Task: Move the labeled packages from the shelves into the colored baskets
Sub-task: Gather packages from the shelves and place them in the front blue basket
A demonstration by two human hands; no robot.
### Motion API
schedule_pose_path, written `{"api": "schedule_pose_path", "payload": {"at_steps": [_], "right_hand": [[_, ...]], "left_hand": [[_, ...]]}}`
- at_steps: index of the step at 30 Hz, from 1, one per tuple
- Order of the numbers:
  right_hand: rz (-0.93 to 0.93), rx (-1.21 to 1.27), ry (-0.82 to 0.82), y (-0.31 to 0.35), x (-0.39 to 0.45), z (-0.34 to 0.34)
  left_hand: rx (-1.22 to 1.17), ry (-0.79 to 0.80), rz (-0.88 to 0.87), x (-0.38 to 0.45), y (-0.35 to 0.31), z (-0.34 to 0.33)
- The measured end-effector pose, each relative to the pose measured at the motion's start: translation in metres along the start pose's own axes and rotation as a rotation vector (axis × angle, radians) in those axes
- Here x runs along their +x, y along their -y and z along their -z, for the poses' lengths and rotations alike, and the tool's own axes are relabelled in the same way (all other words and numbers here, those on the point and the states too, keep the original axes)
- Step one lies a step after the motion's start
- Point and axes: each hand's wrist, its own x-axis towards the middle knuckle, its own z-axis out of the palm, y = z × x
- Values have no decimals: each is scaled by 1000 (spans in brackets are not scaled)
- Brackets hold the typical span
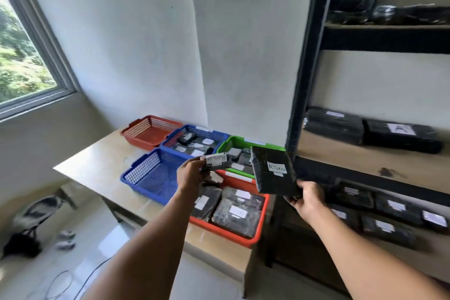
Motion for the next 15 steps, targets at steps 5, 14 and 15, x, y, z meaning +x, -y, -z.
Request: {"api": "schedule_pose_path", "payload": {"at_steps": [5, 14, 15], "right_hand": [[-54, 11, -10, -65, 11, -98], [-118, -99, -43, -138, 46, -199], [-119, -103, -44, -140, 52, -210]], "left_hand": [[92, -69, -11, 69, -42, 86], [55, -206, -20, 181, -82, 149], [53, -214, -24, 193, -84, 150]]}}
